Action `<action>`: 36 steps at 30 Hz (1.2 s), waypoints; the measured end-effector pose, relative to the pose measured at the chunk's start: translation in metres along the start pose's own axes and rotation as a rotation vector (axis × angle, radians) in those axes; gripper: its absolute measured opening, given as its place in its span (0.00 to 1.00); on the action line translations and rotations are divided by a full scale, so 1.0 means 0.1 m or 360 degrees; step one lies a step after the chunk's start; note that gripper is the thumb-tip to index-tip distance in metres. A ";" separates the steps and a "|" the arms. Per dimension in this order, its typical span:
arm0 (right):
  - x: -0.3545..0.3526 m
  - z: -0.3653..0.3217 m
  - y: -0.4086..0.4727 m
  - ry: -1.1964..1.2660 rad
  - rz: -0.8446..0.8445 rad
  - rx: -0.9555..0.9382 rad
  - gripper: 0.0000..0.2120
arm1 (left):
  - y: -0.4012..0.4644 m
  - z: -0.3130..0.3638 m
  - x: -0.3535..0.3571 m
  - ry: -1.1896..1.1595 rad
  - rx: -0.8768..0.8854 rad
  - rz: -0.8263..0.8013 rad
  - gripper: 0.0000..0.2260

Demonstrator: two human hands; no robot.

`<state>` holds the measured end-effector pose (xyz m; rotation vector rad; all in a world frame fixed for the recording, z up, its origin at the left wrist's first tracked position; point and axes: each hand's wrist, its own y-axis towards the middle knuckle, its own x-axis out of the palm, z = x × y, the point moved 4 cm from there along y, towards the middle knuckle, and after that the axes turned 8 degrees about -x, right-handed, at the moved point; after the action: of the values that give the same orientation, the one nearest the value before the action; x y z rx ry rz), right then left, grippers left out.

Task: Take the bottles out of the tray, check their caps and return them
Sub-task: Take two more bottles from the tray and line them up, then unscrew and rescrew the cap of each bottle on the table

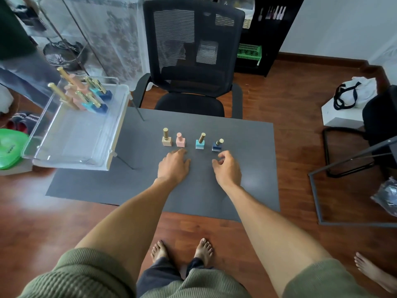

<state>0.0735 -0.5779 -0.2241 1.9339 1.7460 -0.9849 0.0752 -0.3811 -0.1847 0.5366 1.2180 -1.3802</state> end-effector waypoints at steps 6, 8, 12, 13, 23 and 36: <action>0.15 -0.27 -0.23 0.0032 -0.0078 -0.0074 0.07 | -0.16 -0.38 -0.25 0.0075 -0.0051 0.0048 0.17; 0.20 -0.35 -0.28 0.0048 -0.0067 -0.0091 0.06 | -0.18 -0.50 -0.31 0.0108 -0.0052 0.0031 0.18; 0.31 -0.51 -0.35 0.0044 -0.0066 -0.0140 0.04 | -0.20 -0.68 -0.40 0.0100 -0.0025 0.0042 0.18; 0.35 -0.54 -0.36 0.0034 -0.0061 -0.0149 0.04 | -0.20 -0.71 -0.42 0.0095 -0.0022 0.0046 0.18; 0.75 -0.97 -0.20 0.0165 -0.0200 -0.0352 0.13 | -0.09 -0.95 -0.34 0.0051 0.0207 0.0027 0.20; 1.17 -1.25 0.19 0.0090 -0.0364 -0.0451 0.15 | 0.02 -1.32 0.16 0.0270 0.0369 0.0004 0.33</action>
<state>0.1237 -0.4131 -0.2216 1.6276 2.0488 -0.7106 0.0306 -0.2723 -0.2460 0.8310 1.1975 -1.5074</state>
